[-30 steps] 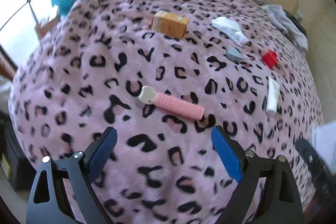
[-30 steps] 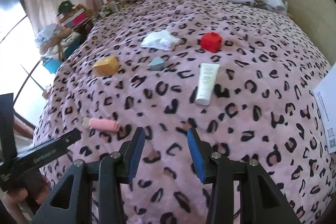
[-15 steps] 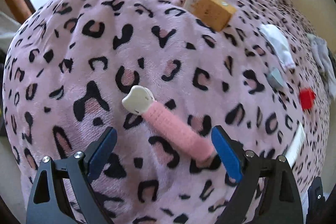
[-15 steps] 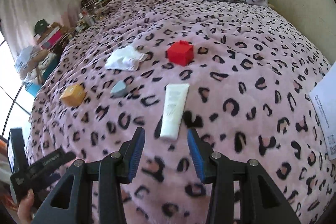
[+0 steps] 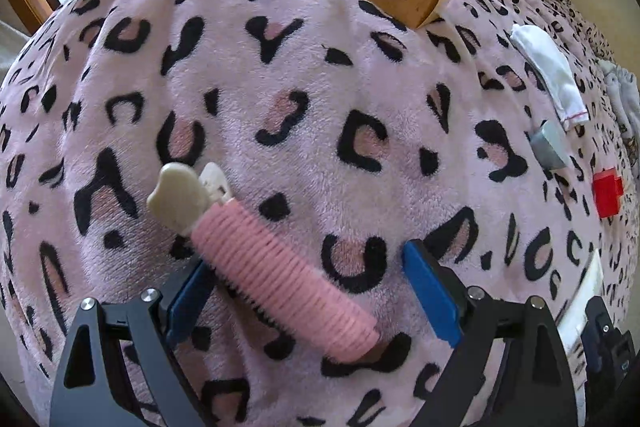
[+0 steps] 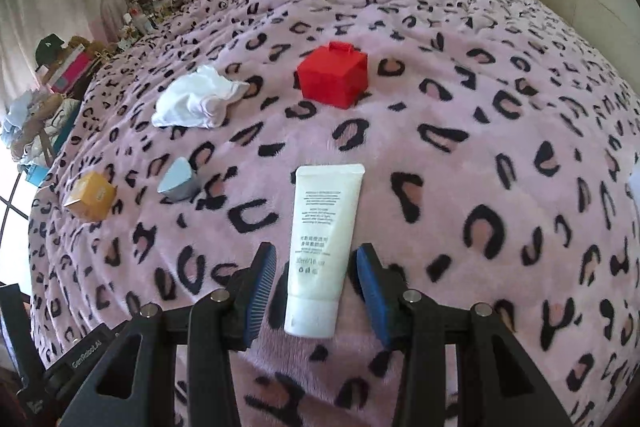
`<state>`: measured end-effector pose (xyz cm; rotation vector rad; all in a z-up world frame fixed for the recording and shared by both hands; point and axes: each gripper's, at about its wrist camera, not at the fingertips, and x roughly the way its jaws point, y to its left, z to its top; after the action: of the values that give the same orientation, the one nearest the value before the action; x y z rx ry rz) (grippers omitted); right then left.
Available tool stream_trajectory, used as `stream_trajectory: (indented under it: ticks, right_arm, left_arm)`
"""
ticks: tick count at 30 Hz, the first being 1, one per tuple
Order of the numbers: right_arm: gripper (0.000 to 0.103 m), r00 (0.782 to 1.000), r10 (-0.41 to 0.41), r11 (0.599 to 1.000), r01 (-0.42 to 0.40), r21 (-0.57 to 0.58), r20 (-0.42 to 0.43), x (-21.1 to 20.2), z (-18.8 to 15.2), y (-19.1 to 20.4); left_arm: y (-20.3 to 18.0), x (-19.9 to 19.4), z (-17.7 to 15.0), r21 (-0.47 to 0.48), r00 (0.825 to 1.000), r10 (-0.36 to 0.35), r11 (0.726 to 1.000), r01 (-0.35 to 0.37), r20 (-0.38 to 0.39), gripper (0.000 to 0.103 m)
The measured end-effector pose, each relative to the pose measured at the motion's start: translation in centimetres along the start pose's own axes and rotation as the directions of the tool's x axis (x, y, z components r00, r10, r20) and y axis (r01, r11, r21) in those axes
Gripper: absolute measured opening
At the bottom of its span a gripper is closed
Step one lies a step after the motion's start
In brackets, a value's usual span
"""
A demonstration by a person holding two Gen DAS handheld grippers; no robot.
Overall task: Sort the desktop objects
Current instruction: 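Grasp the pink hair roller with the left tool while the right grasps the white cream tube, then carry the hair roller and cream tube with both tools toward the white box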
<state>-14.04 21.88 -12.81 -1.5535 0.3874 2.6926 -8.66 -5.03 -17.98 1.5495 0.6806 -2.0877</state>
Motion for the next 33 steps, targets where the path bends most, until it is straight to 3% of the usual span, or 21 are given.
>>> stream_trajectory:
  ticks: [5, 8, 10, 11, 14, 16, 19, 33]
  right_arm:
    - [0.043, 1.000, -0.013, 1.000, 0.014, 0.019, -0.020, 2.3, -0.3, -0.1]
    - [0.043, 1.000, -0.013, 1.000, 0.014, 0.016, -0.007, 2.6, -0.4, 0.0]
    - [0.041, 1.000, -0.014, 1.000, 0.014, 0.008, -0.006, 2.6, -0.5, -0.1]
    - [0.035, 1.000, -0.013, 1.000, 0.013, 0.006, -0.005, 2.6, -0.5, -0.2]
    - [0.035, 1.000, 0.009, 1.000, -0.009, 0.014, -0.004, 2.4, -0.5, -0.6]
    - [0.035, 1.000, 0.020, 1.000, -0.020, 0.020, -0.001, 2.2, -0.5, -0.7]
    - [0.035, 0.999, 0.035, 0.999, -0.035, 0.020, 0.006, 1.7, -0.6, -0.7]
    - [0.034, 0.994, 0.101, 0.995, -0.102, 0.019, 0.042, -1.3, -1.5, -1.1]
  left_arm:
    - [-1.3, 0.4, 0.2, 0.046, 0.999, 0.039, 0.998, -0.041, 0.036, 0.091]
    - [-1.8, 0.3, 0.1, 0.078, 0.997, 0.054, 0.995, -0.059, 0.062, 0.083]
    - [-2.0, 0.1, 0.0, 0.092, 0.995, 0.056, 0.994, -0.064, 0.082, 0.071]
    - [-2.1, 0.0, -0.1, 0.099, 0.994, 0.057, 0.993, -0.066, 0.092, 0.069]
    - [-2.5, -0.4, -0.1, 0.129, 0.991, 0.062, 0.989, -0.077, 0.115, 0.054]
    - [-2.8, -0.8, -0.1, 0.155, 0.989, 0.064, 0.984, -0.085, 0.134, 0.039]
    - [-3.3, -1.2, -0.1, 0.202, 0.987, 0.056, 0.976, -0.087, 0.153, 0.029]
    - [-3.8, -4.4, -1.4, 0.331, 0.978, -0.026, 0.942, -0.045, 0.209, 0.024]
